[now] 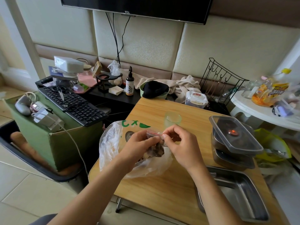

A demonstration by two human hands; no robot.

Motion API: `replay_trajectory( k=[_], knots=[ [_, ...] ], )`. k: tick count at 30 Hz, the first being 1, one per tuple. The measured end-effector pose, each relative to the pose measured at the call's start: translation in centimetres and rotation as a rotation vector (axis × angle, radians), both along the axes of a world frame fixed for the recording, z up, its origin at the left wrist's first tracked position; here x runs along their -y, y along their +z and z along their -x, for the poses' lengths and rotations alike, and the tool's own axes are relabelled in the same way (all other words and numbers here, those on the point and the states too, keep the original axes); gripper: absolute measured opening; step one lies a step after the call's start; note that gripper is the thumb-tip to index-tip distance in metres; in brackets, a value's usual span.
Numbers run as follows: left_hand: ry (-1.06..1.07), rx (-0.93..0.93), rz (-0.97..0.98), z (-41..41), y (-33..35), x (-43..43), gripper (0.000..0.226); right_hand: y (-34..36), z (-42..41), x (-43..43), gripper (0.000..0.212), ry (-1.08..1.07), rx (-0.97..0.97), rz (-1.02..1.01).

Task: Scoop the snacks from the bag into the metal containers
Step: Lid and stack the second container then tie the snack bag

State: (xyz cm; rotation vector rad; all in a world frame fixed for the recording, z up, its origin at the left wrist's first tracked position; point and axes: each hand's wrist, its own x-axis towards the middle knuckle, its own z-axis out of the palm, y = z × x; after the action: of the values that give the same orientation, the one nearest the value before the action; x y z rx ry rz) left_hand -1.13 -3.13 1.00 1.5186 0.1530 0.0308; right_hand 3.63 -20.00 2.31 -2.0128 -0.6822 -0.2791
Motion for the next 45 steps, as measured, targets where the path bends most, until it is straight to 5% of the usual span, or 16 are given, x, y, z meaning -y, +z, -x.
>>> replay_trajectory(
  k=[8,22,30,45],
  knots=[
    [0.020,0.036,-0.014,0.3,0.2,0.6,0.021,-0.1,0.0,0.0,0.007,0.013,0.143,0.042],
    [0.075,0.070,0.015,0.3,0.4,0.9,0.019,0.0,0.1,0.4,0.010,-0.022,0.051,-0.008],
    [0.162,0.072,0.087,0.1,0.8,0.5,0.020,-0.5,0.0,-0.1,0.002,0.019,-0.300,-0.223],
    [0.178,0.022,0.167,0.7,1.4,1.4,0.011,-1.1,0.4,-1.4,0.007,-0.031,-0.493,-0.478]
  ],
)
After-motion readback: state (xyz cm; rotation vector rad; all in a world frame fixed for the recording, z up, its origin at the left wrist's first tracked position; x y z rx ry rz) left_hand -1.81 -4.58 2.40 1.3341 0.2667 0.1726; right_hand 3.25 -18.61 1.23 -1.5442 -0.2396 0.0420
